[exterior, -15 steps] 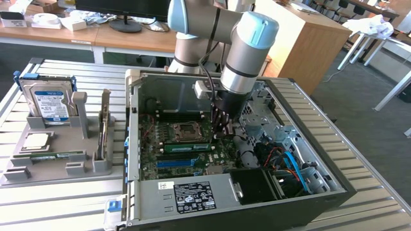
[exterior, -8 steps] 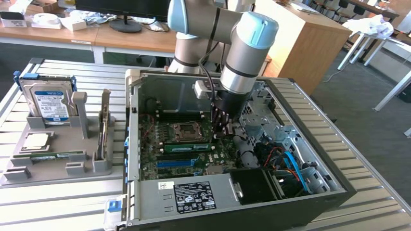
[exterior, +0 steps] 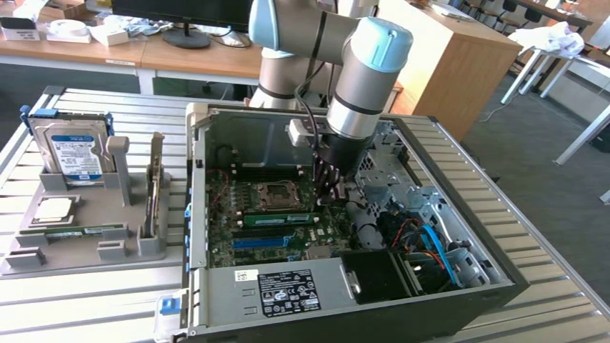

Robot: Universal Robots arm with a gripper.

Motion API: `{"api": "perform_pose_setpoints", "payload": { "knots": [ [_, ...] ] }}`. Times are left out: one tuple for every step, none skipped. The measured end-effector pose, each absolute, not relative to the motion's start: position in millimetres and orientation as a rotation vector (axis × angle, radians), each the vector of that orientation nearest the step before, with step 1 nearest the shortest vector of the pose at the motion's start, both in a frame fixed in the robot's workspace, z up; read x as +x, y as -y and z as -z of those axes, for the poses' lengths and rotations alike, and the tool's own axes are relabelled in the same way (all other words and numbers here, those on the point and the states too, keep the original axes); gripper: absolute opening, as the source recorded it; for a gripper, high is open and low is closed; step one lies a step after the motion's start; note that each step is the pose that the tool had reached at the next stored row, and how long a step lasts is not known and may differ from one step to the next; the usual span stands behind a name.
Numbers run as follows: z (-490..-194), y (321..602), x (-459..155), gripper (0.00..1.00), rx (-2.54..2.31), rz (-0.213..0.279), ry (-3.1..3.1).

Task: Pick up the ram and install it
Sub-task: 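Press down the ram until it locks into place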

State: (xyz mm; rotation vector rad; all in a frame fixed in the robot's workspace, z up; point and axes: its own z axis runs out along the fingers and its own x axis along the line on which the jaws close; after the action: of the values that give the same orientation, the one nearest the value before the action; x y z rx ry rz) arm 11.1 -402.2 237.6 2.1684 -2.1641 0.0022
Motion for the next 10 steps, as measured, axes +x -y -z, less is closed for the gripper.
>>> {"api": "perform_pose_setpoints", "payload": {
  "knots": [
    [-237.5,401.3,11.0,0.10,2.168,-0.002,2.164],
    [-237.6,400.4,11.0,0.10,2.168,-0.002,2.164],
    [-237.6,399.7,11.1,0.10,2.168,-0.002,2.164],
    [-237.6,399.8,11.1,0.10,2.168,-0.002,2.164],
    [-237.6,399.7,11.1,0.10,2.169,-0.002,2.164],
    [-237.6,399.8,11.1,0.10,2.169,-0.002,2.164],
    [-237.6,399.8,11.1,0.10,2.168,-0.002,2.164],
    [-237.6,399.7,11.1,0.10,2.168,-0.002,2.164],
    [-237.2,399.7,11.1,0.10,2.169,-0.002,2.164],
    [-236.7,399.7,11.1,0.10,2.169,-0.002,2.164]
  ]
}}
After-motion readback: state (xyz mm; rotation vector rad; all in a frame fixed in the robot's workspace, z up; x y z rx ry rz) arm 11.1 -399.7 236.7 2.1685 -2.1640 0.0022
